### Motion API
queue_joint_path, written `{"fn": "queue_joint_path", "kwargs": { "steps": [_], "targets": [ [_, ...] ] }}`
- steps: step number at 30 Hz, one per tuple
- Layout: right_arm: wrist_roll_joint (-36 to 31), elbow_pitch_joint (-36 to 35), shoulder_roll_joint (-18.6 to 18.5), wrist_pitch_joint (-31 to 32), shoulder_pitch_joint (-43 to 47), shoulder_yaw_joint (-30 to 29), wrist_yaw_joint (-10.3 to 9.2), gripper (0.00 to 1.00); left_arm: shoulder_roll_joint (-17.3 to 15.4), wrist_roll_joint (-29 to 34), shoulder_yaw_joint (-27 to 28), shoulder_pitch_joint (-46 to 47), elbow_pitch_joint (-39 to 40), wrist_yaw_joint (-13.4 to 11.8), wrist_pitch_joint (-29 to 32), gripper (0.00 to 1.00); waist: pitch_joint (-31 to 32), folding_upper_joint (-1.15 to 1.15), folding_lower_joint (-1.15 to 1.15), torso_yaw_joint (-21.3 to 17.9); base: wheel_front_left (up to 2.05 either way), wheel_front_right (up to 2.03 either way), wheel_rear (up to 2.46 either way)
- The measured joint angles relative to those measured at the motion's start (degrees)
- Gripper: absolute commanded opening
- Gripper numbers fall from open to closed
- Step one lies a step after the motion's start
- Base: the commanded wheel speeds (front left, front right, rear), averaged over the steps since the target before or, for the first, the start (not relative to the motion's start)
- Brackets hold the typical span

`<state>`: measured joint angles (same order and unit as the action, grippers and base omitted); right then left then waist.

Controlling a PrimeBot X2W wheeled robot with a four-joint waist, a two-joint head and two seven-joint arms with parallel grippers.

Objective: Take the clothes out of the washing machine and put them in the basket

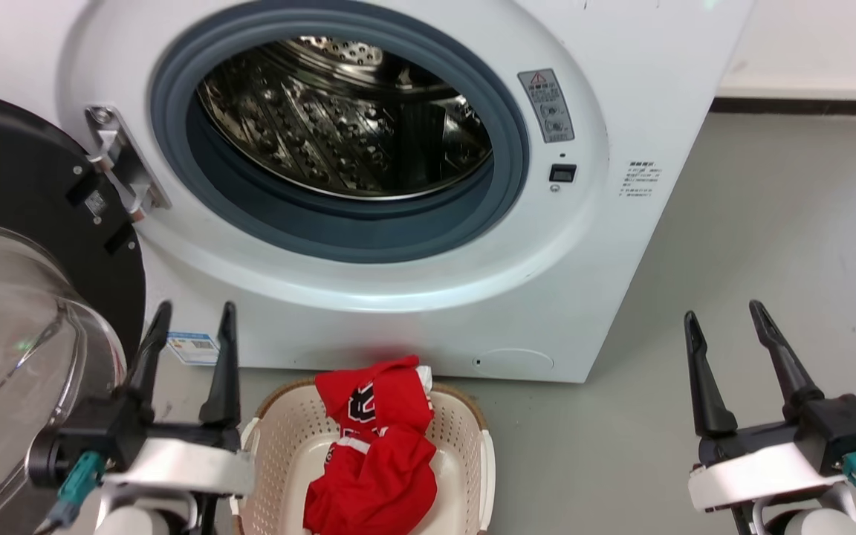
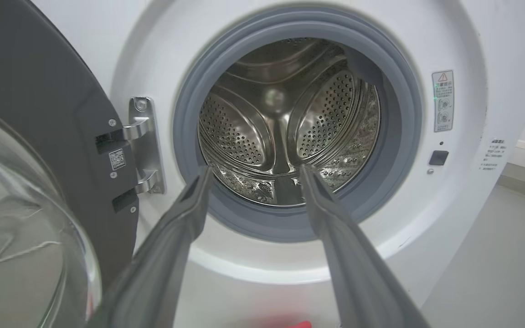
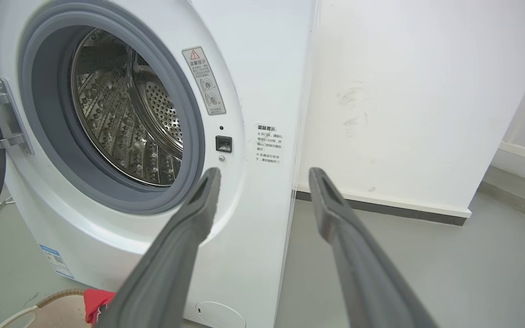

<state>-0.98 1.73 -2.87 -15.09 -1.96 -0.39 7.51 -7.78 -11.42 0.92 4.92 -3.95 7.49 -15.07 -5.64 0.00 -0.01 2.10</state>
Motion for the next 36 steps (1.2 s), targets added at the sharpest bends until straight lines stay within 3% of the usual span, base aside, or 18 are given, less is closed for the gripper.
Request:
{"fn": "queue_joint_path", "kwargs": {
  "steps": [9, 20, 33, 34, 36],
  "targets": [
    [1.02, -0.58, 0.0, 0.0, 3.44, 0.9, 0.0, 1.0, 2.91, 8.84, 2.33, -8.35, 1.63, -2.02, 0.0, 1.0, 3.25, 0.0, 0.01, -0.96, 0.0, 0.0, 0.0],
    [1.53, -0.93, 0.0, 0.0, 4.22, 1.22, 0.0, 1.0, 3.8, 10.24, 1.61, -9.97, 2.29, -3.49, 0.0, 1.0, 3.19, 0.0, 0.01, -1.85, 0.0, 0.0, 0.0],
    [2.21, -0.87, 0.0, 0.0, 4.22, 1.02, 0.0, 1.0, 4.04, 10.11, 1.41, -9.93, 2.16, -3.54, 0.0, 1.0, 2.86, 0.0, 0.01, -1.87, 0.0, 0.0, 0.0],
    [2.21, -0.82, 0.0, 0.0, 4.22, 1.02, 0.0, 0.0, 4.08, 9.85, 1.4, -9.96, 1.92, -3.5, 0.0, 0.0, 2.91, 0.0, 0.02, -1.84, 0.0, 0.0, 0.0],
    [2.21, 0.14, 0.02, 0.02, 4.51, 1.07, 0.0, 0.0, 4.31, 9.69, 1.37, -10.22, 0.89, -3.5, 0.05, 0.0, 2.91, 0.0, 0.01, -1.84, 0.0, 0.0, 0.0]
  ]
}}
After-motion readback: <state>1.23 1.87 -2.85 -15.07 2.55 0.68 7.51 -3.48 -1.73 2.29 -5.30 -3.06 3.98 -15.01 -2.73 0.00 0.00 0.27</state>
